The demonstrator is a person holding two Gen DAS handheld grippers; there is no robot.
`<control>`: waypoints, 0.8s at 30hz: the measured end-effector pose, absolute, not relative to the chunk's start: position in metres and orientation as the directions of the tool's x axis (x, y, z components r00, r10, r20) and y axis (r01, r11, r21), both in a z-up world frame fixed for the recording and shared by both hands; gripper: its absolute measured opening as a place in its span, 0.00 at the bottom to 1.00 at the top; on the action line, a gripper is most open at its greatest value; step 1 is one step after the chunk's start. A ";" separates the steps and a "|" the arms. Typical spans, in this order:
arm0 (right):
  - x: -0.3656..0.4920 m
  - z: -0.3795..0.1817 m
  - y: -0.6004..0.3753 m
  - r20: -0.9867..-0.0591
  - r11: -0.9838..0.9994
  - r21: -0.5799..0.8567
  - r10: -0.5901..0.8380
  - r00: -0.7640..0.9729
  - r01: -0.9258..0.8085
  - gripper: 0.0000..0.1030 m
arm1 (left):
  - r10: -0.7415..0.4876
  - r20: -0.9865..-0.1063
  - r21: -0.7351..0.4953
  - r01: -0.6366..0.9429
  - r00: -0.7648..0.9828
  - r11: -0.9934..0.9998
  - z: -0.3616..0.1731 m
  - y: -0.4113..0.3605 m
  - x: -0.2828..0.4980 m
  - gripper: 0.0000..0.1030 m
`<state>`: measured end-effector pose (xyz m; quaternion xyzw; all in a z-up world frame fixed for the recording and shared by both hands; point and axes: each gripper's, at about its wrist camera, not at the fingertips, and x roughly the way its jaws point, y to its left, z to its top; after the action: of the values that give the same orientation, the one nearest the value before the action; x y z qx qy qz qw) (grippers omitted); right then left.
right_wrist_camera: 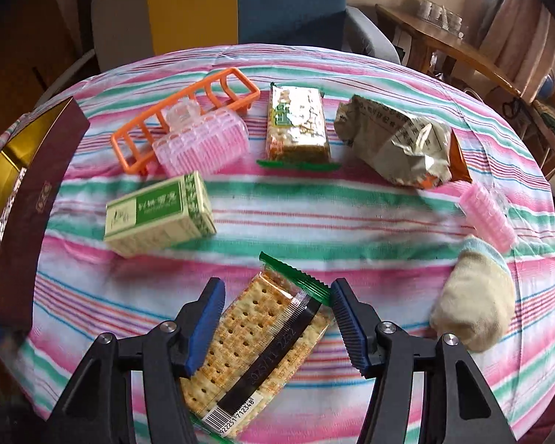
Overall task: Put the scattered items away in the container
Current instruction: 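Lower the left tool onto the green tea box and close it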
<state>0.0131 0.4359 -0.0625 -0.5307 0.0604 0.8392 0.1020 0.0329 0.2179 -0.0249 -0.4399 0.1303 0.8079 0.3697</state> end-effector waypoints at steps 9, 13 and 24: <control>0.102 -0.053 0.459 -0.836 -0.884 0.206 0.064 -0.545 -0.420 0.64 | 0.427 -0.838 -0.019 -0.765 -0.339 -0.643 -0.019 0.282 -0.016 0.63; 0.121 -0.058 0.466 -0.818 -0.851 0.240 0.082 -0.569 -0.467 0.64 | 0.413 -0.863 -0.029 -0.787 -0.292 -0.617 -0.027 0.307 -0.034 0.63; 0.127 -0.067 0.472 -0.784 -0.842 0.258 0.104 -0.612 -0.474 0.84 | 0.368 -0.899 -0.011 -0.826 -0.239 -0.564 -0.054 0.345 -0.059 0.56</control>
<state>0.1269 0.4716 -0.0667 -0.4078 0.2268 0.8687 0.1665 -0.0595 0.3449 -0.0541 -0.4707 0.2431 0.7487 0.3985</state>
